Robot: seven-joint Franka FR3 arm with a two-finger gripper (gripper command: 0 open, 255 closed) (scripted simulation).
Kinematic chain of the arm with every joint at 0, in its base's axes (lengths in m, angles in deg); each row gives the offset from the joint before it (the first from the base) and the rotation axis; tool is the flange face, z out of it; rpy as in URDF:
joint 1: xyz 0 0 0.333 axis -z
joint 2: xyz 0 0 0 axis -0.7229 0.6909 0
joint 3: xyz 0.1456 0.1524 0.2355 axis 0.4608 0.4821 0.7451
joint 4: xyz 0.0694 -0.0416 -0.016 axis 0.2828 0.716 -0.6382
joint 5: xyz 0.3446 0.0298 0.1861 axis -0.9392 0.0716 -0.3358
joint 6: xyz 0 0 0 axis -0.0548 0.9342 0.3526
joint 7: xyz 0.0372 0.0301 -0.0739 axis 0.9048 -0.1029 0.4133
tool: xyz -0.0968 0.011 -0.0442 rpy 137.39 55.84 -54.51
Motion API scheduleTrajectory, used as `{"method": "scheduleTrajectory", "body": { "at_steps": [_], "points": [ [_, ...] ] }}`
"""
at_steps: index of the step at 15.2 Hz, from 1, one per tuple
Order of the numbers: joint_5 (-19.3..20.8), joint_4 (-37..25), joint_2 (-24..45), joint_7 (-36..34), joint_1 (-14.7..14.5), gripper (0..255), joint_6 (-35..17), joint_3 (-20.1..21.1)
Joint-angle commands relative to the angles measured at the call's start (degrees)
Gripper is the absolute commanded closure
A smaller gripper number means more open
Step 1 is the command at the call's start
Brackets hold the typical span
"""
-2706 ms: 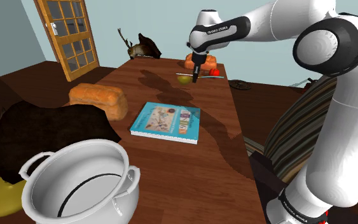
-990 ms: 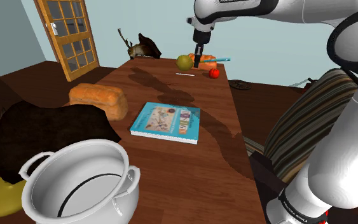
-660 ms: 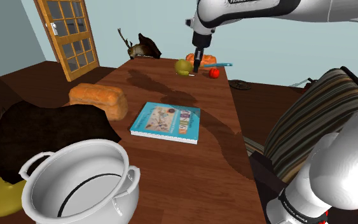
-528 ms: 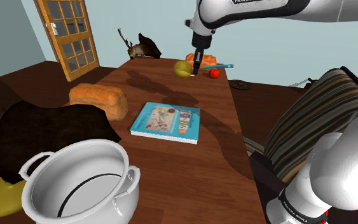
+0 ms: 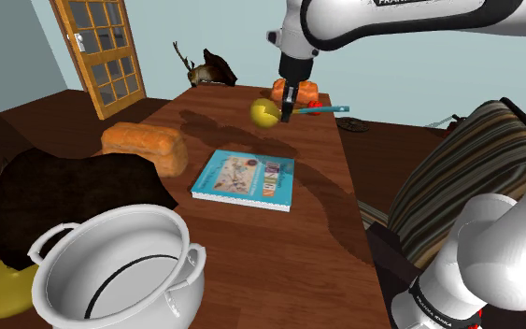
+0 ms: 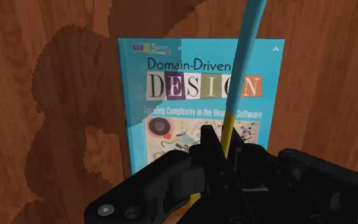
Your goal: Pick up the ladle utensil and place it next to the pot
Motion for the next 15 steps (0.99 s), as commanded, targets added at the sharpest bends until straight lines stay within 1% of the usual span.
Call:
{"method": "scheduleTrajectory", "body": {
  "at_steps": [1,8,15],
  "points": [
    [-0.3,2.4,-2.4,-2.9,-1.1,255,0.3,2.0],
    [-2.3,6.7,-8.0,-11.6,-4.5,255,2.4,8.3],
    [-5.1,7.9,-10.9,-20.6,-8.0,255,4.8,15.3]
  ]
}}
